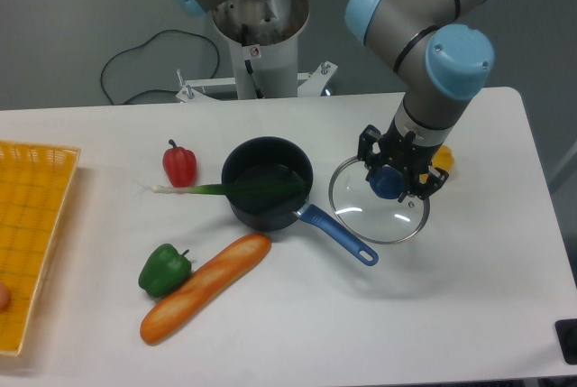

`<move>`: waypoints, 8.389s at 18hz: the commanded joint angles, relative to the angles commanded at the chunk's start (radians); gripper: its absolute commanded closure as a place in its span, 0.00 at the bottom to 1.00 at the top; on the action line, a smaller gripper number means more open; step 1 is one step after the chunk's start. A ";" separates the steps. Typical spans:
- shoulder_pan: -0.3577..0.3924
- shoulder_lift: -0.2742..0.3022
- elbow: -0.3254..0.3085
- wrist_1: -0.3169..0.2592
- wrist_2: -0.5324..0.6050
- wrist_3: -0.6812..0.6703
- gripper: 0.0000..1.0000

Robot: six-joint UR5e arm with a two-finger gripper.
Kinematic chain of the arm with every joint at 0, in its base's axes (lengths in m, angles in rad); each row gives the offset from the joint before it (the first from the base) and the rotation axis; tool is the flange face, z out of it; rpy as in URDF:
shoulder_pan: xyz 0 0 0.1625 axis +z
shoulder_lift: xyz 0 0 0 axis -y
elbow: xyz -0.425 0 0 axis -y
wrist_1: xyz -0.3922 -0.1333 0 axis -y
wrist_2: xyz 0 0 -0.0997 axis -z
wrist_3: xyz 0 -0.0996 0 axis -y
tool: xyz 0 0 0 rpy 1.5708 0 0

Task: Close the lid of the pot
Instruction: 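Hold the glass lid by its blue knob and lift it slightly, then carry the glass lid over the dark blue saucepan, then lower the glass lid onto the saucepan rim, then press the lid down, shifting the saucepan and its handle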

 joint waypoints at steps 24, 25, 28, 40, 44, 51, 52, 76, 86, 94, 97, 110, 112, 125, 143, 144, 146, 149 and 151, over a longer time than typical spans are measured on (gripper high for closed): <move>0.002 0.015 -0.041 0.000 -0.049 0.002 0.73; 0.003 0.018 -0.046 0.000 -0.049 0.002 0.73; 0.002 0.023 -0.054 0.000 -0.051 0.003 0.73; -0.003 0.067 -0.139 0.003 -0.152 -0.053 0.73; -0.008 0.090 -0.160 0.002 -0.183 -0.072 0.73; -0.023 0.133 -0.224 -0.006 -0.202 -0.095 0.73; -0.025 0.144 -0.238 -0.005 -0.204 -0.094 0.73; -0.124 0.204 -0.350 0.014 -0.146 -0.097 0.73; -0.140 0.210 -0.387 0.132 -0.146 -0.101 0.73; -0.160 0.227 -0.419 0.141 -0.138 -0.101 0.73; -0.166 0.230 -0.426 0.141 -0.138 -0.103 0.73; -0.173 0.232 -0.443 0.186 -0.127 -0.112 0.73; -0.173 0.232 -0.445 0.186 -0.123 -0.112 0.73; -0.173 0.238 -0.445 0.186 -0.110 -0.113 0.73; -0.175 0.232 -0.475 0.248 -0.106 -0.114 0.73; -0.175 0.232 -0.476 0.250 -0.106 -0.114 0.73; -0.175 0.230 -0.477 0.250 -0.104 -0.114 0.73; -0.175 0.233 -0.485 0.250 -0.104 -0.114 0.73; -0.175 0.233 -0.485 0.250 -0.106 -0.114 0.73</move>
